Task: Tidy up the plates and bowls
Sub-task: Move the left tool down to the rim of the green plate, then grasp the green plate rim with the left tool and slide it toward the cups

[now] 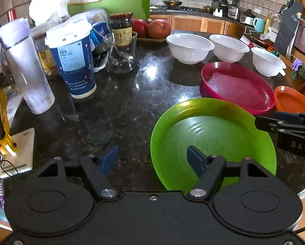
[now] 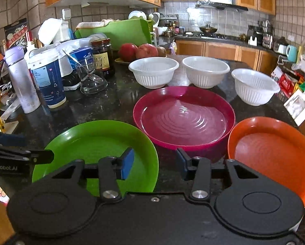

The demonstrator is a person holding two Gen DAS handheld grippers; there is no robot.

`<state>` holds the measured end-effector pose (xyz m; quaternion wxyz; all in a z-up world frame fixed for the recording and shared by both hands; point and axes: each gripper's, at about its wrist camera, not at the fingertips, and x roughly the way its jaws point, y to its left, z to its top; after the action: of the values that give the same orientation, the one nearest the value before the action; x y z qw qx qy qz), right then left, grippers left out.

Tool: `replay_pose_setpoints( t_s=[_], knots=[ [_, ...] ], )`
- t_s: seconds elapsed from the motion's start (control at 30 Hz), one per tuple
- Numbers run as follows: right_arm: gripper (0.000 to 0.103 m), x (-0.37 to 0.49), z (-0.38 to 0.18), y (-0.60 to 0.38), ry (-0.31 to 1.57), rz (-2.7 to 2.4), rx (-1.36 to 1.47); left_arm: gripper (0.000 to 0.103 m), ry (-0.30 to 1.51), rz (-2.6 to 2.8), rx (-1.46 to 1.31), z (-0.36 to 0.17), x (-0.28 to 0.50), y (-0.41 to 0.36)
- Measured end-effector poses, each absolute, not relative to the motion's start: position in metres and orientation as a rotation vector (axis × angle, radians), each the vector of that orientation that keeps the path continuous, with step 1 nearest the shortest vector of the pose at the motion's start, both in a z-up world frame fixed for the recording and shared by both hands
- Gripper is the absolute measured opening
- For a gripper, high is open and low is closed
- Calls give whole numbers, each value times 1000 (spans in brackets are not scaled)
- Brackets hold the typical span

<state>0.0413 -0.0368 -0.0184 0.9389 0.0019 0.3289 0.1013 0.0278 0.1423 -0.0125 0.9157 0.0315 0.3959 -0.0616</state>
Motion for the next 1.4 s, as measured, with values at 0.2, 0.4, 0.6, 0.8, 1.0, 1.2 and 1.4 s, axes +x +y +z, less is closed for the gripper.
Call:
replay_pose_setpoints(
  t_s=[0.2,0.4,0.6,0.8,1.0,1.2,1.4],
  knots=[
    [35,55,-25,-39,751,221,15,74,850,-106,43,-15,36,146],
    [33,57,-32,-42,769,230,19,60,901,-101,43,-21,40,143],
    [23,58,-34,-44,785,231,22,54,920,-102,39,-24,41,142],
    [16,56,-34,-37,788,233,14,40,932,-146,16,-23,48,140],
    [15,53,-34,-29,786,191,9,28,926,-162,33,-24,48,143],
    [14,48,-30,-11,789,209,0,27,928,-163,27,-23,41,163],
    [14,46,-25,19,779,259,-13,27,923,-119,12,-19,35,195]
  ],
)
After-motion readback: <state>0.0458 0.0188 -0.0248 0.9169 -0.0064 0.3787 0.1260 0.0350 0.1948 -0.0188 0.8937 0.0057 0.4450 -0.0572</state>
